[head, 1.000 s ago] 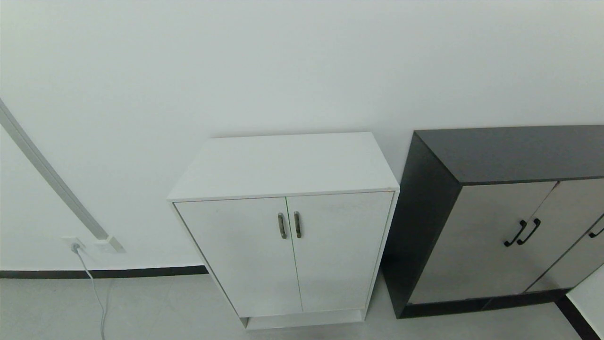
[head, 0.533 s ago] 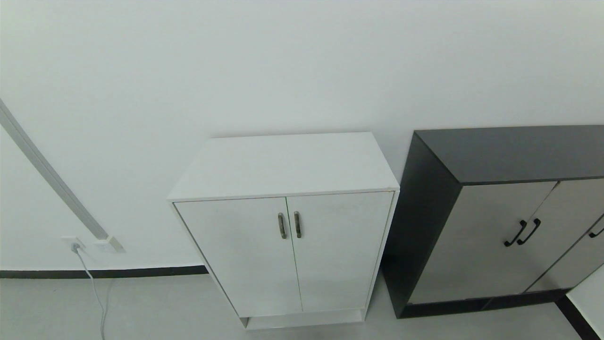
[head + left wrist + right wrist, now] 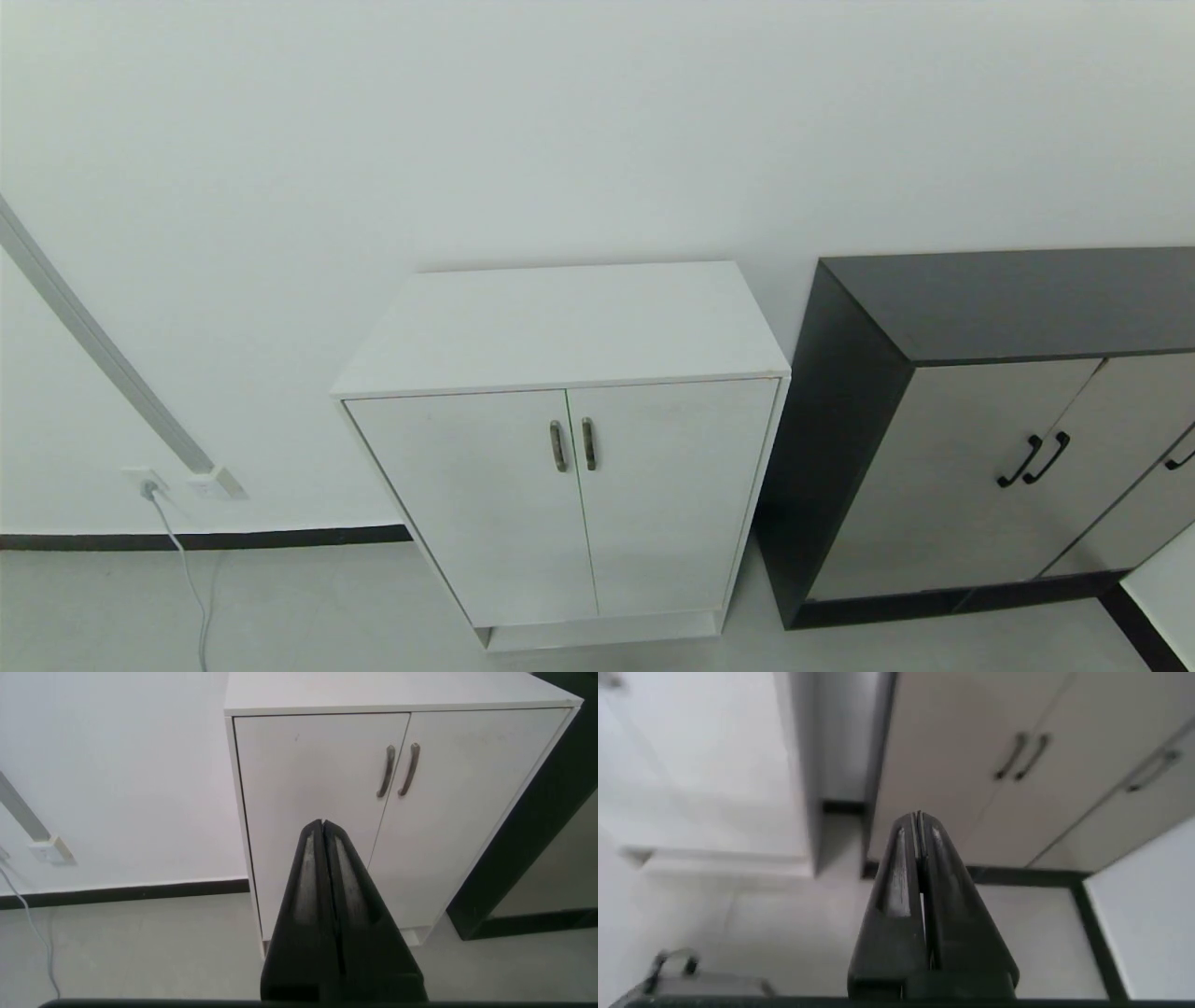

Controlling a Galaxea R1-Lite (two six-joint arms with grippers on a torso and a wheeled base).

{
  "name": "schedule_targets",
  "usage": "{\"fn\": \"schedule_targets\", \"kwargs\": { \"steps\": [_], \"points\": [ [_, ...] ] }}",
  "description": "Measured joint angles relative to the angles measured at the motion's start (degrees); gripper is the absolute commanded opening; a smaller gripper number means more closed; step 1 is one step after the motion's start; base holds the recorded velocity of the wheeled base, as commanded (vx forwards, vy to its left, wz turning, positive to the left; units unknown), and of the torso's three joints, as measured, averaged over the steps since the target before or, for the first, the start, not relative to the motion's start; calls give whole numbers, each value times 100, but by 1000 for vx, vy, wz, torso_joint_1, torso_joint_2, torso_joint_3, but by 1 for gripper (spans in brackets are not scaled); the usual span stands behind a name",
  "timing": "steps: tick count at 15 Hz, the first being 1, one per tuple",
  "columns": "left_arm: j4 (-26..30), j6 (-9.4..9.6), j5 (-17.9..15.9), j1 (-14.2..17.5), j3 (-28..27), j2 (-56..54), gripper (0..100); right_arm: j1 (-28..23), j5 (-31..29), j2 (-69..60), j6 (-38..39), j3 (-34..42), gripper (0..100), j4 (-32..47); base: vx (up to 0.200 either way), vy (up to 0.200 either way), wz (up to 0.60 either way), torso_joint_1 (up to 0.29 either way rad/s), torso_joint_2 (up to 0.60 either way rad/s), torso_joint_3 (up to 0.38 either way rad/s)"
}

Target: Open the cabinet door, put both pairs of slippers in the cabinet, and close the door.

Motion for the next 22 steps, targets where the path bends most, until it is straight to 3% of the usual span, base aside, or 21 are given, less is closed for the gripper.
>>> {"fn": "schedule_targets", "kwargs": {
  "steps": [3,6,11,14,17,22],
  "points": [
    [0,-4,0,0,0,0,0,-188,573,-300,583,107,0,-66,0,0,0,0,0,0],
    [0,-6,0,0,0,0,0,344,624,-416,857,179,0,-106,0,0,0,0,0,0],
    [0,-9,0,0,0,0,0,199,364,-805,840,207,0,-137,0,0,0,0,0,0],
    [-2,-6,0,0,0,0,0,201,323,-946,1250,221,0,-174,0,0,0,0,0,0],
    [-2,-6,9,0,0,0,0,205,-50,-992,1321,223,0,-196,0,0,0,0,0,0],
    [-2,-6,9,0,0,0,0,210,-56,-1006,1331,223,0,-199,0,0,0,0,0,0]
  ]
}}
